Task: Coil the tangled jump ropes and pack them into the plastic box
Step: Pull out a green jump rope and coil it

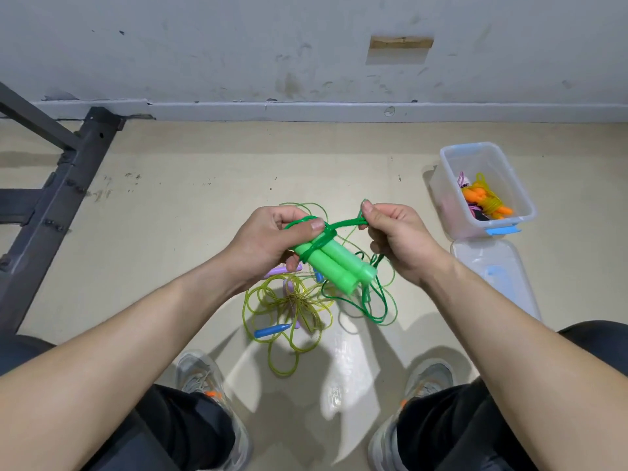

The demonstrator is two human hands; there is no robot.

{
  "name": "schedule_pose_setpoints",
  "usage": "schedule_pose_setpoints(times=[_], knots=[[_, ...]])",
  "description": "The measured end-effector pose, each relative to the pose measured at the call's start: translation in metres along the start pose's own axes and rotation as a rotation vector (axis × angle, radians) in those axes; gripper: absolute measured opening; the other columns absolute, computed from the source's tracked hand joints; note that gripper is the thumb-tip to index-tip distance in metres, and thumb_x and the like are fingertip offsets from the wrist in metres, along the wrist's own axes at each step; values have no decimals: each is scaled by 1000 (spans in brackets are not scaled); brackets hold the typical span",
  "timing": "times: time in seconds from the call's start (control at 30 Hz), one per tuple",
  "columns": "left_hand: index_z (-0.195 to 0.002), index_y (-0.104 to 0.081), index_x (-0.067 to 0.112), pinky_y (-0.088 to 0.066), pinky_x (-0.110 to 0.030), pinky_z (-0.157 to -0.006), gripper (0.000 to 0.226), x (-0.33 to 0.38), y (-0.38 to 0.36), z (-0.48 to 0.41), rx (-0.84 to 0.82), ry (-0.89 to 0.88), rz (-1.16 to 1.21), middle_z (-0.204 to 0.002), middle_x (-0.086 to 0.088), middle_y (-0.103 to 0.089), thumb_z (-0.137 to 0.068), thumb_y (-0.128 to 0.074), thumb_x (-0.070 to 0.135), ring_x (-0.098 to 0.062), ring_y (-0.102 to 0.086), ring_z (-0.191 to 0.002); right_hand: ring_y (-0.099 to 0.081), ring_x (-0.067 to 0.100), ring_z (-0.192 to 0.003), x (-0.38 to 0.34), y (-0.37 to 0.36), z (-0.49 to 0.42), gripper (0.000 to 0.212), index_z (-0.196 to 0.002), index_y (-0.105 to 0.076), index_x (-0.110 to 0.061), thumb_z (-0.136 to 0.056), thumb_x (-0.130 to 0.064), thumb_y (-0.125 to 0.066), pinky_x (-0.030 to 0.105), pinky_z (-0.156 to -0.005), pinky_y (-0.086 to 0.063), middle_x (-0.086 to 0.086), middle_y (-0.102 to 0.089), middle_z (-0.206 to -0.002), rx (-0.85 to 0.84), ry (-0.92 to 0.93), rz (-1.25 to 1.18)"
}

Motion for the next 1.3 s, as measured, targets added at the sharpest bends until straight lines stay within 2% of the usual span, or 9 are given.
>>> schedule_pose_setpoints(times=[0.2,0.33,0.4,0.6,0.7,0.87,1.0,1.13,1.3], knots=[[-90,-69,3,-44,-18,-42,25,-18,22,-2,345,22,183,-69,-6,-61,-98,-62,26,-14,-45,-45,-28,8,-43,53,-66,39,22,-86,-55,-14,-104,-13,-43,21,-42,-23,-3,-37,-56,-59,-260,-205],[-94,-59,5,-54,-26,-52,30,-31,31,3,577,14,-9,-79,-8,-65,-97,-65,35,-15,-61,-49,-52,11,-48,42,-85,59,21,-110,-62,-21,-105,-20,-42,21,-46,-39,0,-51,-60,-74,-92,320],[-97,-53,5,-53,-29,-52,35,-27,35,5,634,-47,-252,-81,-11,-65,-95,-66,38,-13,-61,-49,-54,7,-49,29,-84,59,15,-101,-63,-21,-99,-20,-48,23,-49,-42,-2,-57,-61,-78,2,588],[-90,-52,12,-51,-37,-59,30,-11,35,0,537,-170,-550,-80,-5,-64,-94,-69,36,-23,-65,-66,-53,5,-57,-29,-59,43,11,-86,-72,-22,-85,-21,-61,19,-54,-36,-6,-63,-64,30,277,921],[-89,-54,15,-46,-22,-48,21,-12,20,-5,367,-131,-509,-82,-9,-64,-94,-69,29,-16,-60,-60,-51,6,-56,-46,-54,37,7,-79,-71,-23,-80,-20,-65,19,-56,-39,-7,-59,-58,-104,380,980],[-100,-57,-8,-44,-31,-53,31,-13,-1,-6,27,-67,-333,-76,-15,-63,-96,-63,22,-27,-55,-55,-43,15,-55,-34,-32,17,26,-70,-60,-23,-77,-17,-85,29,-56,-34,2,-53,-58,-398,181,570],[-93,-57,-3,-42,-20,-41,28,2,-18,1,-96,-34,-35,-65,-6,-64,-87,-60,24,-15,-53,-44,-39,10,-47,-20,-26,16,20,-72,-62,-15,-79,-20,-80,18,-47,-31,4,-47,-54,-452,9,153],[-92,-62,6,-48,-17,-45,25,-7,-15,2,27,30,179,-71,-3,-69,-86,-60,30,-10,-60,-54,-47,11,-53,16,-46,26,22,-76,-67,-21,-88,-39,-65,27,-58,-41,-1,-54,-61,-329,-199,-254],[-90,-66,8,-52,-18,-53,22,-16,7,-3,273,44,273,-74,-1,-71,-102,-54,22,-9,-61,-60,-47,18,-47,43,-64,43,35,-76,-56,-12,-104,-19,-37,34,-64,-42,2,-50,-54,-78,-156,62]])
Point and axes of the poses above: each hand's wrist, its own z-axis away from the middle knuckle, its own y-axis out of the back of the hand, x = y × z, the point moved 8 cm from there along -z, towards the middle knuckle
